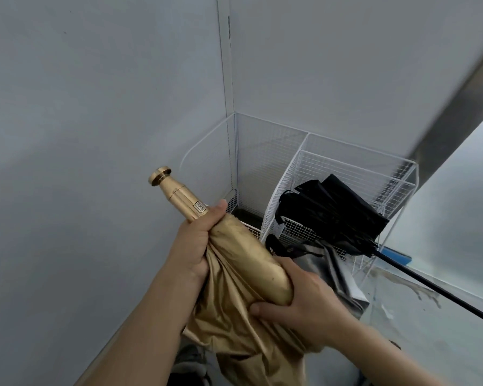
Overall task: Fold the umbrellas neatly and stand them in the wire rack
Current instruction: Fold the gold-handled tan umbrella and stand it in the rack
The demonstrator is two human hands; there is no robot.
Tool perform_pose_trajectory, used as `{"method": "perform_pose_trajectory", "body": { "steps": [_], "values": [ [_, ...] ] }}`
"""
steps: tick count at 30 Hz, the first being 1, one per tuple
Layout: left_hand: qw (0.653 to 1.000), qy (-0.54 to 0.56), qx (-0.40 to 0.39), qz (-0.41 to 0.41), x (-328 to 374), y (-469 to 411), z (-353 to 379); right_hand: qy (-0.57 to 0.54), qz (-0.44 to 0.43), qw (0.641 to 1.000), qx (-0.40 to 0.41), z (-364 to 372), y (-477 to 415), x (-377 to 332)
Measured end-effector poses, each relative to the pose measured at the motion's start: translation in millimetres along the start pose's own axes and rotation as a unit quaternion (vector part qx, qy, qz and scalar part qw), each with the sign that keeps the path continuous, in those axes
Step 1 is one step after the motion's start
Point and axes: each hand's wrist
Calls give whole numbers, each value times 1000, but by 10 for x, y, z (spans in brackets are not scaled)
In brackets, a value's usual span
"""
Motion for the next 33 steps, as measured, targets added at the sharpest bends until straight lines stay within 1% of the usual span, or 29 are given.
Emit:
{"method": "perform_pose_trajectory", "body": {
  "steps": [2, 4, 6, 8, 10, 11, 13, 14, 15, 16, 18, 20, 22, 24, 26, 27, 28, 29, 30, 31, 33],
  "values": [
    [1000, -6, -23, 2, 1, 51, 36, -103, 36, 993, -34, -69, -48, 35],
    [999, -25, -38, 20, 14, 96, 51, -200, 49, 977, -62, -147, -58, 35],
    [995, -62, -66, 45, 68, 135, 50, -305, 64, 943, -118, -241, -24, -1],
    [987, -108, -98, 67, 112, 162, 41, -382, 76, 904, -178, -320, 4, -9],
    [985, -121, -104, 63, 97, 162, 32, -415, 92, 879, -214, -334, 1, 32],
    [988, -98, -114, 44, 75, 156, 36, -424, 102, 870, -228, -307, -14, 66],
    [991, -12, -133, -11, 24, 109, 54, -443, 118, 853, -250, -209, -44, 140],
    [991, 12, -128, -28, 16, 80, 59, -447, 120, 850, -253, -154, -60, 167],
    [994, 6, -108, -30, 13, 50, 53, -444, 118, 852, -249, -114, -71, 183],
    [996, -22, -78, -24, 18, 32, 48, -438, 110, 861, -234, -91, -81, 188],
    [994, -105, 13, 9, 24, 27, 30, -435, 71, 883, -162, -94, -104, 155],
    [983, -141, 97, 65, 16, 20, 11, -452, 36, 889, -72, -164, -128, 91],
    [967, -167, 144, 129, 16, 21, 7, -448, -14, 894, -18, -261, -109, 33],
    [953, -196, 158, 169, 9, 10, 2, -426, -78, 901, -1, -303, -54, 25],
    [942, -224, 167, 188, -3, 5, -5, -370, -121, 921, 9, -280, 30, 4],
    [936, -239, 175, 193, 0, 9, -1, -321, -133, 937, 27, -245, 54, 6],
    [931, -249, 182, 197, 1, 14, 5, -252, -140, 955, 65, -208, 62, 14],
    [928, -251, 188, 203, 3, 17, 12, -179, -152, 965, 112, -179, 59, 16],
    [926, -248, 193, 210, 5, 24, 21, -135, -167, 965, 149, -161, 55, 19],
    [924, -245, 197, 217, 7, 27, 24, -118, -177, 961, 175, -153, 41, 36],
    [916, -254, 206, 233, -1, 31, 24, -113, -197, 951, 208, -182, 40, 74]
  ]
}}
Point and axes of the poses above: each hand's wrist, its own y-axis away from the middle knuckle, its own z-axis out of the palm, x = y × z, and after that the axes turned 3 degrees about -y, right-handed
